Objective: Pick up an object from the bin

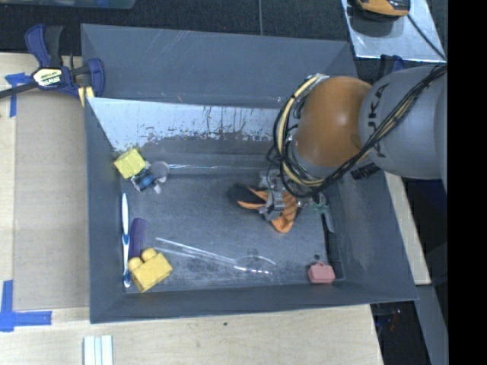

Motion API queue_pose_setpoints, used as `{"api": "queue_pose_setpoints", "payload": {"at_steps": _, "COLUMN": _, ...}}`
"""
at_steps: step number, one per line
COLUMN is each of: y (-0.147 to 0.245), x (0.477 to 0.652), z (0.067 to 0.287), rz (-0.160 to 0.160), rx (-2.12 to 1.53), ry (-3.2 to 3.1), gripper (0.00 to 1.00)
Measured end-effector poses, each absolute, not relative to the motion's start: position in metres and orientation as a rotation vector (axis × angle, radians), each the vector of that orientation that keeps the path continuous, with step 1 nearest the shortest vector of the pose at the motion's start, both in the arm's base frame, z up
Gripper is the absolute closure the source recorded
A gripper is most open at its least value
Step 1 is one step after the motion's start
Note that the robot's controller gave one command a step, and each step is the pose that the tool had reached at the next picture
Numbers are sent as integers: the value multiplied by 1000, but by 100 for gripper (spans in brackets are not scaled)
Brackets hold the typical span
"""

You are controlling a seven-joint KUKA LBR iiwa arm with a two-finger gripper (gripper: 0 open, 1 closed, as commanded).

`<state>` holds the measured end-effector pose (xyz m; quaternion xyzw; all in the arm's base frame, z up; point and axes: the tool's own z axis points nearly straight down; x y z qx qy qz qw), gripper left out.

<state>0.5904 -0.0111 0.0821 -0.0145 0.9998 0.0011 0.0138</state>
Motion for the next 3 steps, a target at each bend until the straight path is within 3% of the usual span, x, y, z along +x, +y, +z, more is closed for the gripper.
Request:
{"api": "queue_pose_setpoints", "payload": {"at_steps": 2, "y": -11, "x": 590, "z": 147, "rz": 3, "rx": -44, "ry": 3114, "gripper": 100}}
{"api": "queue_pose_setpoints", "payload": {"at_steps": 3, "y": -11, "x": 592, "z": 167, "rz": 2, "rx": -43, "ry": 3108, "gripper": 100}}
